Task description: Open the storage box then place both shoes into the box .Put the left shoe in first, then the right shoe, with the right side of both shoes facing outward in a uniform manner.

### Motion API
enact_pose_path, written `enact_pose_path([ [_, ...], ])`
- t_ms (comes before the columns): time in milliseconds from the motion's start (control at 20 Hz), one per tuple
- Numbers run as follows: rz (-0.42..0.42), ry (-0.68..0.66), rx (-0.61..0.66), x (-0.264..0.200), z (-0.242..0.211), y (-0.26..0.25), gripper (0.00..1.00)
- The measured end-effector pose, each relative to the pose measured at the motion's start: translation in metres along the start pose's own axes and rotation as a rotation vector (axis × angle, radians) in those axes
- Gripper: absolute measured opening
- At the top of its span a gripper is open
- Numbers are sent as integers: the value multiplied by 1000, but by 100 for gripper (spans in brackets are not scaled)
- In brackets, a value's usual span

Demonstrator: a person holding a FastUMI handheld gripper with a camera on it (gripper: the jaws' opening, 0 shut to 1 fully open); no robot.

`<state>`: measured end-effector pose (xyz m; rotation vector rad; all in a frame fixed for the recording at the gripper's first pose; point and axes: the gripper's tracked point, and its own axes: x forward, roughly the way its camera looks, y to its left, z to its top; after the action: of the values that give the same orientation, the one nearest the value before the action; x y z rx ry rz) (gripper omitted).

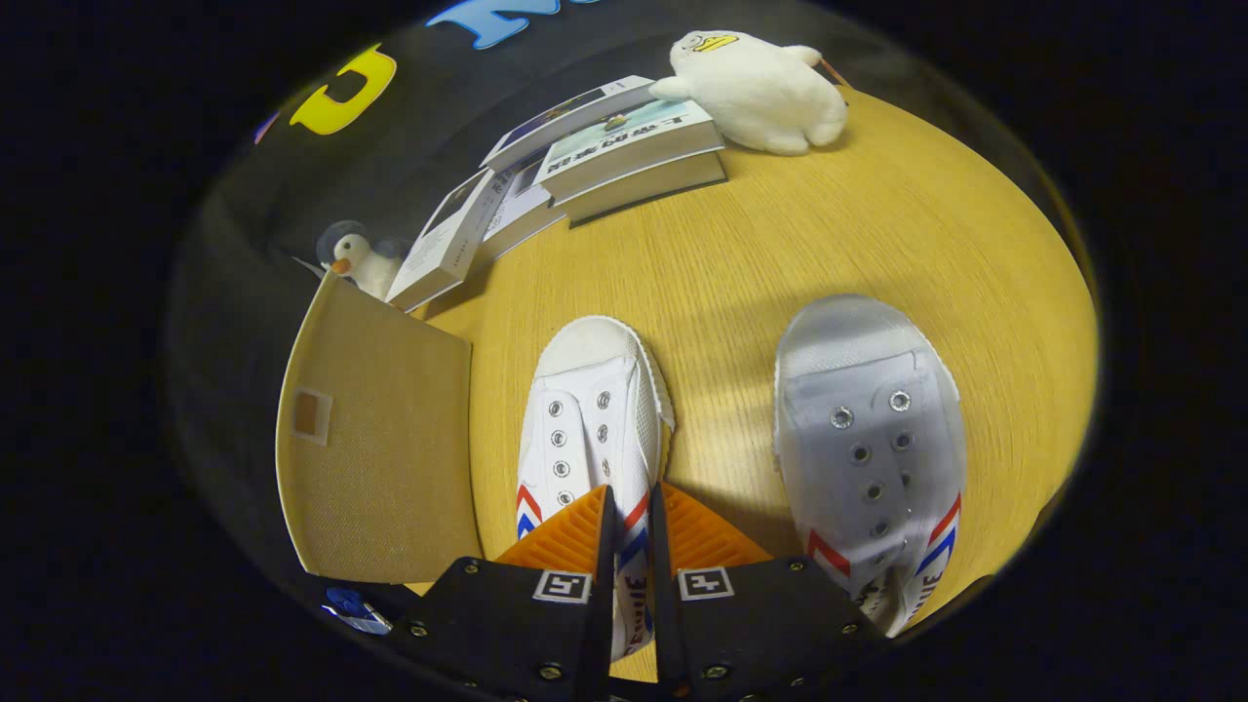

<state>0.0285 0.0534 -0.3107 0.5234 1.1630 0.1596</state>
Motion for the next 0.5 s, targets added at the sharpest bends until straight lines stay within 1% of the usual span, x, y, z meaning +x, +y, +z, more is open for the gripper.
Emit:
enact_pose_path([
  [50, 2, -3, 12, 2, 0, 1, 18],
  [100, -27, -19, 30, 11, 1, 3, 18],
  [150, -32, -18, 52, 3, 3, -5, 1],
  [300, -10, 0, 75, -7, 2, 1, 1],
  [400, 10, -16, 73, -12, 8, 8, 1],
  [500, 36, -28, 86, -30, 12, 22, 1],
])
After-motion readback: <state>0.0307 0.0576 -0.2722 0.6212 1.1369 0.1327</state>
